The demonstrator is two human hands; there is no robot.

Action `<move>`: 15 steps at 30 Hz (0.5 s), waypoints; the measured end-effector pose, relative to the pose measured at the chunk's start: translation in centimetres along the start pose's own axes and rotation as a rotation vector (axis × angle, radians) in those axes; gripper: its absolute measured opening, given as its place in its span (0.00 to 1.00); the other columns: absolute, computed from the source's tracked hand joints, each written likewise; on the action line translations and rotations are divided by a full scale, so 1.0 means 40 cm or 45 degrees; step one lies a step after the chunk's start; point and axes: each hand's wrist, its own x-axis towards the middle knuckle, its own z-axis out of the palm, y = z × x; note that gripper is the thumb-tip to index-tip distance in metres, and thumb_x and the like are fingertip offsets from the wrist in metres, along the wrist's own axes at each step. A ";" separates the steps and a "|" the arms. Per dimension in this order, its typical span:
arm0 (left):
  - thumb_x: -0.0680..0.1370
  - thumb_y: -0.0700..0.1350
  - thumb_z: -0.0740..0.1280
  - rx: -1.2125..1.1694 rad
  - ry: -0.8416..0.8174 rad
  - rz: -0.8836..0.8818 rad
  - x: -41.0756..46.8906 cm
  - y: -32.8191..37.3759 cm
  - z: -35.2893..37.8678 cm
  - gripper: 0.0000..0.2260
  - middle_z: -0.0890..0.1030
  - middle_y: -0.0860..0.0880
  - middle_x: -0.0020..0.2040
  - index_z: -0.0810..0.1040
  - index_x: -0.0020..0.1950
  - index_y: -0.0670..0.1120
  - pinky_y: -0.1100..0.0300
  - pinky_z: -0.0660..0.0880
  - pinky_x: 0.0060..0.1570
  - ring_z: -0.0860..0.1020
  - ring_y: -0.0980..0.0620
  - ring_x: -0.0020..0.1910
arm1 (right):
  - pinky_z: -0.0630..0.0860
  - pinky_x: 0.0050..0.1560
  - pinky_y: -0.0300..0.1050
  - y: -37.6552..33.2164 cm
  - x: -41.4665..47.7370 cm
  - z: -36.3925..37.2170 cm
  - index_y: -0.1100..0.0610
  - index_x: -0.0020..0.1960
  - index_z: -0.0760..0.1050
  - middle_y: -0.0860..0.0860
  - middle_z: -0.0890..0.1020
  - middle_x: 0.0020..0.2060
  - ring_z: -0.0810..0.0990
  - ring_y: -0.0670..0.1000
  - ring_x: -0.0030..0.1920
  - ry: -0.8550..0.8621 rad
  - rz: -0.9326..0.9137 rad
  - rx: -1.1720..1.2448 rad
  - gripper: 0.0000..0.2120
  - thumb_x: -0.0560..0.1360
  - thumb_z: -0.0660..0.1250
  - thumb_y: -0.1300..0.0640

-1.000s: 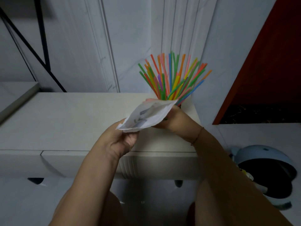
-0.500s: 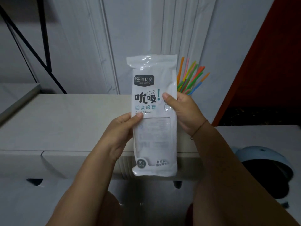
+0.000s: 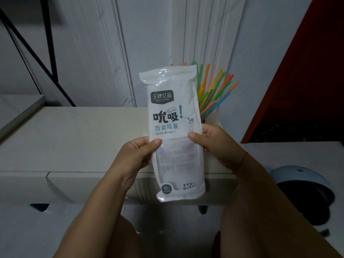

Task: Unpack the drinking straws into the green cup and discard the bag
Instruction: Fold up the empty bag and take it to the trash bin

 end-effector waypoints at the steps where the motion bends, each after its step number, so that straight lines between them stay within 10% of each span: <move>1: 0.74 0.43 0.69 -0.014 0.019 0.017 -0.002 0.000 -0.001 0.04 0.85 0.44 0.44 0.82 0.43 0.43 0.58 0.80 0.46 0.82 0.50 0.41 | 0.81 0.50 0.41 -0.006 -0.005 -0.003 0.53 0.55 0.77 0.47 0.82 0.53 0.83 0.47 0.51 -0.036 -0.005 -0.036 0.09 0.77 0.63 0.59; 11: 0.76 0.38 0.66 -0.142 0.028 0.138 -0.021 0.030 0.003 0.05 0.85 0.50 0.36 0.82 0.48 0.43 0.65 0.78 0.33 0.80 0.56 0.32 | 0.79 0.39 0.35 -0.043 -0.024 -0.013 0.63 0.57 0.76 0.46 0.85 0.38 0.83 0.43 0.40 0.057 -0.157 0.208 0.12 0.76 0.61 0.67; 15: 0.78 0.38 0.63 -0.250 0.051 0.120 -0.021 0.036 -0.004 0.09 0.86 0.49 0.41 0.81 0.55 0.42 0.65 0.79 0.35 0.83 0.55 0.35 | 0.82 0.39 0.43 -0.060 -0.042 -0.027 0.62 0.41 0.82 0.53 0.86 0.37 0.84 0.52 0.38 0.045 -0.141 0.266 0.08 0.71 0.64 0.70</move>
